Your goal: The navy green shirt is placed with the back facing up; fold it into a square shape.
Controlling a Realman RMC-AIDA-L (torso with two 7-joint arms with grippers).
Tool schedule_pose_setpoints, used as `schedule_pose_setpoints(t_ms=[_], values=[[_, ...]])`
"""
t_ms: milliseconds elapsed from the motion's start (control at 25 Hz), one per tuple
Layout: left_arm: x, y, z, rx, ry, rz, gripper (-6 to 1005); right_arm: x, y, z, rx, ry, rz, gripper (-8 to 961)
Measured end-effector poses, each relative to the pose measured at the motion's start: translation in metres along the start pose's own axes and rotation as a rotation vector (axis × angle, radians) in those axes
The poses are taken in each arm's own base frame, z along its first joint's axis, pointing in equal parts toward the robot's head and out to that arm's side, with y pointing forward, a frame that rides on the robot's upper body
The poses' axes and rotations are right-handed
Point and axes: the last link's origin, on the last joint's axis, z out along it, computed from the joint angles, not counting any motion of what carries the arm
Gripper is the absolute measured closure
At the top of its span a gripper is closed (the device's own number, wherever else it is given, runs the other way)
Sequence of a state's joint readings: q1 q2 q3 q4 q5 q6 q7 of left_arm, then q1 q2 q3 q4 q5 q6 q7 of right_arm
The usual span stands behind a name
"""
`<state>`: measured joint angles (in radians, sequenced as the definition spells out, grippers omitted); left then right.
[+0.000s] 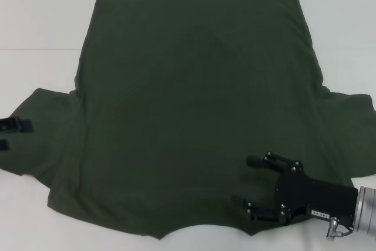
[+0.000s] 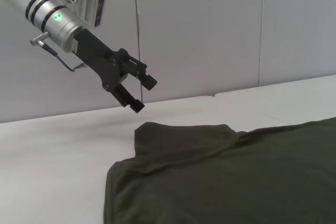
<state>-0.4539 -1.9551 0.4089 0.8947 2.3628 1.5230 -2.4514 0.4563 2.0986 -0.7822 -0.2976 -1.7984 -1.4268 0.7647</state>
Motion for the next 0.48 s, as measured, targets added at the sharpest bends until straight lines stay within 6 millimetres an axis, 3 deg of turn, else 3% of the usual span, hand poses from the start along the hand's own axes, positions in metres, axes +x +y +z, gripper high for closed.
schedule_pose_setpoints(t_ms=[200,480], values=[[0.007,-0.014,-0.004,0.089,0.02,-0.039,61,0.0,0.001,0.0,-0.004,0.001,0.0,36],[0.009,-0.03,0.009,0.187,0.043,-0.062,62,0.0,0.002,0.001,-0.009,0.001,0.004,36]])
